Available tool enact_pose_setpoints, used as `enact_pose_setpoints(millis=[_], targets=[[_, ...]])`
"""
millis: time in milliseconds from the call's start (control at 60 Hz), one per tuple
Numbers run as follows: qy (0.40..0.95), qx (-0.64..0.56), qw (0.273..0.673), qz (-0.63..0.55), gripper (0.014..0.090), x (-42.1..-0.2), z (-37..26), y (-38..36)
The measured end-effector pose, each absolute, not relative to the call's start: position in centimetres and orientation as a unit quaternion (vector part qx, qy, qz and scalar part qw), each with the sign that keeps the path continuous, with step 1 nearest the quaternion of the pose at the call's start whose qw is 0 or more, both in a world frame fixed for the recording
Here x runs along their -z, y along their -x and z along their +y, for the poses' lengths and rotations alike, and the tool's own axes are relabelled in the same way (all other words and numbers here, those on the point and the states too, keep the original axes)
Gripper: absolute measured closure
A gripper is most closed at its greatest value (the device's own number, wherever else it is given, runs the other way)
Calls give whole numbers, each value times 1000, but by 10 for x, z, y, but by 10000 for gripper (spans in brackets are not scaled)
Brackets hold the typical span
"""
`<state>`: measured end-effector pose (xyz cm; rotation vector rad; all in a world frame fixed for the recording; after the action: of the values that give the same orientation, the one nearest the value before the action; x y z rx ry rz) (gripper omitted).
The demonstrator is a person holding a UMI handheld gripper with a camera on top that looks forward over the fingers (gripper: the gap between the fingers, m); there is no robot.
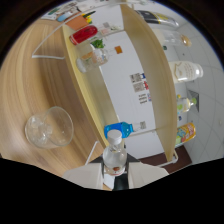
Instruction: Make me a cup of Mojito.
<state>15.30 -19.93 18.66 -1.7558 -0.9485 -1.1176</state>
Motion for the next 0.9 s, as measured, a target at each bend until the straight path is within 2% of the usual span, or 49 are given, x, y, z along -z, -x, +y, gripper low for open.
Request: enact_pose_setpoints(millis=[200,417,600,700,783,850,900], targets=[[580,543,347,-498,711,-195,-186,-137],[445,593,270,-614,712,-191,-179,-113],[407,599,238,-647,712,-188,-181,-109],[418,589,251,-645,711,-192,-184,-109],[438,573,285,-631,711,-200,-187,-107],[483,545,330,-601,710,-208,-190,-106],[535,508,371,-564,710,-215,-193,-108]])
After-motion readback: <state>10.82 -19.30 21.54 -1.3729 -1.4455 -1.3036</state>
